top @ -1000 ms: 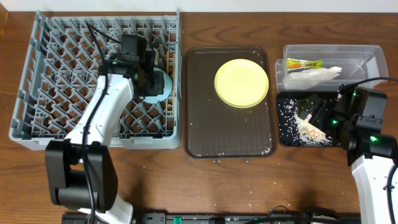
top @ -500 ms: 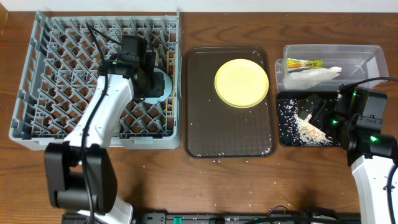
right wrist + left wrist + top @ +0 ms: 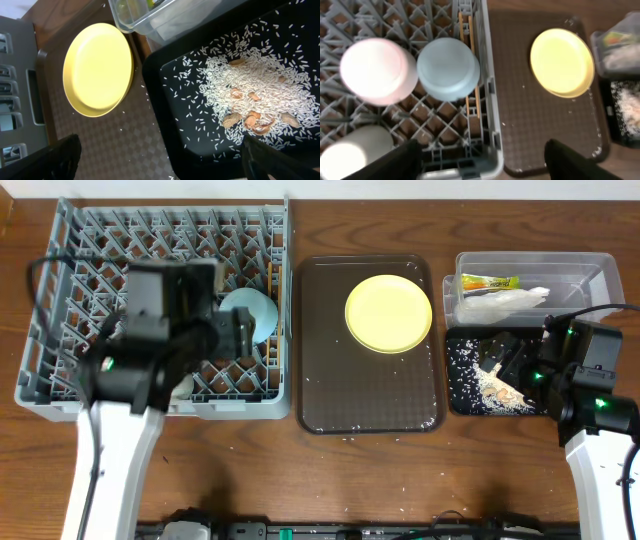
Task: Sort waste into correct bins and load items into the dishwasher
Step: 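Release the blue bowl and pull left gripper back toward the front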
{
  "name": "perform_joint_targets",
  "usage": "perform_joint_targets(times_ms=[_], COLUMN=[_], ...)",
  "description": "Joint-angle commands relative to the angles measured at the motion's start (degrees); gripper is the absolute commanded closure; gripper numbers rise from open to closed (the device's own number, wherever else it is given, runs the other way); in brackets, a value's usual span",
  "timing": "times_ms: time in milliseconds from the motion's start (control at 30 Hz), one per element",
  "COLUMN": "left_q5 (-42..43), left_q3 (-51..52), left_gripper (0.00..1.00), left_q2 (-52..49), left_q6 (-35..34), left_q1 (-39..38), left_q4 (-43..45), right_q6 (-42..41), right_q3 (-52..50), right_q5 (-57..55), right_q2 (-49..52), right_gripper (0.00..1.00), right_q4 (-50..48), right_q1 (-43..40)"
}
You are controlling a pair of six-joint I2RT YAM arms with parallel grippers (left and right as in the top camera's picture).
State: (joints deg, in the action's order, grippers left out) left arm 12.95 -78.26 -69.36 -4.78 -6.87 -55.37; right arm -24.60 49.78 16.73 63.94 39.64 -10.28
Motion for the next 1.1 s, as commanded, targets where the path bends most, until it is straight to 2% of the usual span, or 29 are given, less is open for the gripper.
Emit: perform_joint_targets(times_ms=[0,167,700,867,1067], left_q5=[-0.6,-0.5,-2.2,-4.9,-8.1], left_q3=[-1.3,-1.3,0.3,6.7,22.1], left_gripper=[0.18,0.14,0.08,0.08,0.07], left_q2=[4.8,9.0,13.5,19.1,28.8], left_q6=[-0.1,-0.1,0.0,-0.3,-0.3], left_q1=[-0.1,-0.1,-0.4,-0.4,0.2], left_q4=[-2.6,-5.9,-4.8,5.0,25.3], right_q6=[-0.2,-0.2,-0.2,-0.2,-0.2], right_q3=[0.8,0.8,0.8,0.8,0.8], right_q5=[0.0,0.0,0.0,0.0,0.0], right_q2=[-0.6,-0.6,-0.6,-0.6,-0.6], right_gripper=[0.01,0.01,0.01,0.01,0.01], right_q4=[0.0,0.0,0.0,0.0,0.0], right_q1=[-0.2,-0.2,-0.2,-0.2,-0.2])
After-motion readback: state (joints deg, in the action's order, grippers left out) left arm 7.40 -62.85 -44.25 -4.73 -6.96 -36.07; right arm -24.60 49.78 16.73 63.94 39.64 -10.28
